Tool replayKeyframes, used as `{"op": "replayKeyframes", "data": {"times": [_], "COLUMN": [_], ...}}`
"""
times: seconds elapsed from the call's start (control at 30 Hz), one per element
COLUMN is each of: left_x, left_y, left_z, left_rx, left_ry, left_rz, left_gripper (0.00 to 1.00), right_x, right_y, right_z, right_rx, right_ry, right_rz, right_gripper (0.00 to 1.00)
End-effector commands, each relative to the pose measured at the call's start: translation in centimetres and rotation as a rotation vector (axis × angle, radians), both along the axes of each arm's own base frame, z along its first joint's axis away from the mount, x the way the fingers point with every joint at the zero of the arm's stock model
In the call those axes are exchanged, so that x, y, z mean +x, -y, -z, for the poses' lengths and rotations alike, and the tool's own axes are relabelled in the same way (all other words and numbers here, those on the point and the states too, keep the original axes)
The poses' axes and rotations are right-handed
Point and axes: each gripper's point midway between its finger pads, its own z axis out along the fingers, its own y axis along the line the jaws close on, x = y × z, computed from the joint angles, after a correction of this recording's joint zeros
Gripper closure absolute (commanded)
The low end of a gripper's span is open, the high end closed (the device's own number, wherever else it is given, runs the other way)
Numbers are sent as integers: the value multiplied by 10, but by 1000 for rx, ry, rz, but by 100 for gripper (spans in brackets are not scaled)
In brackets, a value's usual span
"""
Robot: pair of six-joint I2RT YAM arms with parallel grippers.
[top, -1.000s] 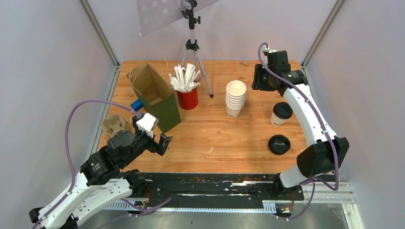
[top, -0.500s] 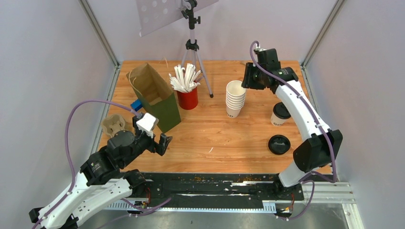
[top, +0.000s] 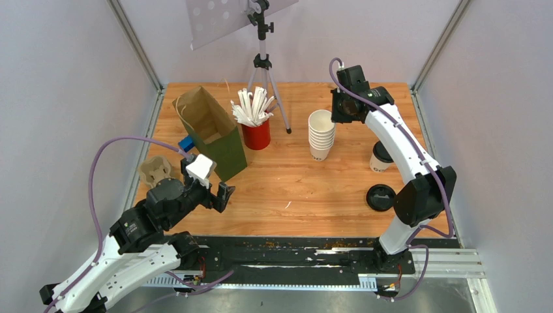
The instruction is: Pack the takeout coffee
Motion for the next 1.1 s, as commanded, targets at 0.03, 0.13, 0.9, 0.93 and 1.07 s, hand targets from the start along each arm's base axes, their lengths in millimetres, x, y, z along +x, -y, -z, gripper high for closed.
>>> {"op": "replayKeyframes", "data": {"times": [0.03, 0.13, 0.9, 0.93, 1.07], "left_x": [3, 3, 3, 3, 4], "left_y": [3, 3, 2, 3, 2], "left_z": [-4, -4, -1, -1, -1], "left_rx": [-8, -7, 6, 5, 5], "left_ry": [23, 22, 10, 9, 10], "left_rz": [5, 5, -1, 1, -4], "left_gripper": [0, 0, 0, 0, 0], "right_x": [7, 6, -37, -44, -79], "right_y": [-3, -6, -22, -21, -26], "right_z": [-39, -46, -131, -131, -122], "right_rx": [31, 61, 211, 217, 266], "right_ry": [101, 117, 231, 233, 218], "right_rz": [3, 0, -150, -160, -245], "right_gripper": [97, 100, 99, 99, 99]}}
